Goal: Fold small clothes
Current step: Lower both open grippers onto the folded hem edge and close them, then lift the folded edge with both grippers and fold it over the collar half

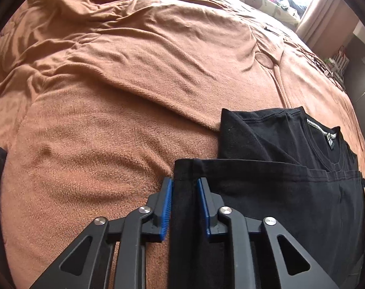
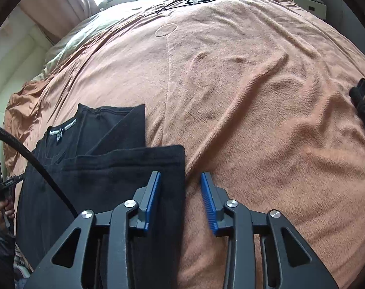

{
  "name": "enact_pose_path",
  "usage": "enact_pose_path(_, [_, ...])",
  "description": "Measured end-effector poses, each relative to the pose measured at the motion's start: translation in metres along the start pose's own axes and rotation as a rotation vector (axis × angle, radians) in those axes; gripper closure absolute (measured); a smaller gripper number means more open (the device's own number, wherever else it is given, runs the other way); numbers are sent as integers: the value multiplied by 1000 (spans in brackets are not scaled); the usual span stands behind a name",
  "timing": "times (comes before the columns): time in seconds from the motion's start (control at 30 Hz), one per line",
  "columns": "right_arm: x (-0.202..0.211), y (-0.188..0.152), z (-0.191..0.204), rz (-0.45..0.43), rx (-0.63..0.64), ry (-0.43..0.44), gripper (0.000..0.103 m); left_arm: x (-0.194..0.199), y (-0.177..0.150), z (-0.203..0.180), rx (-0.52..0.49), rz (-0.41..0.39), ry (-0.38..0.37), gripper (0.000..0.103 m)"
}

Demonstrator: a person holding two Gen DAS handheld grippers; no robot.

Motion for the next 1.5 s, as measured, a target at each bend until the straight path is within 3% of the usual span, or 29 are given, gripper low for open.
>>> enact_pose_path(0.17, [-9, 0, 11, 5, 61, -19, 75, 2, 0, -2, -11, -5, 36, 88])
enact_pose_path(0.23, [-9, 2, 6, 3, 62, -53, 93, 4, 0, -2, 1, -12, 47, 93])
enact_pose_path(0.27, [-8, 2, 1, 3, 35, -66, 97, 5, 0, 0, 7, -15, 61, 100])
enact_pose_path(0.33, [-4, 3, 0, 4, 7, -58, 100, 9, 0, 1, 25, -23, 88, 100])
enact_pose_path(0.47, [8, 4, 11, -16, 62, -120, 102, 20, 2, -3, 9, -57, 122, 100])
enact_pose_path(1.07, [98, 4, 42, -183, 119, -163, 103, 95, 28, -15, -37, -206, 108, 101])
enact_pose_path(1.5, [92, 42, 56, -226, 135, -201, 103, 87, 70, -15, -42, -222, 142, 101])
Point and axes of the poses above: each gripper's, at about its wrist camera, not at the fingertips, and x roughly against the way its jaws point, z to its left, y to its top, the point moved 9 cm from there along -x, roughly the way its jaws point, and after that the axes turned 1 degree about -x, right-handed, at the moved point
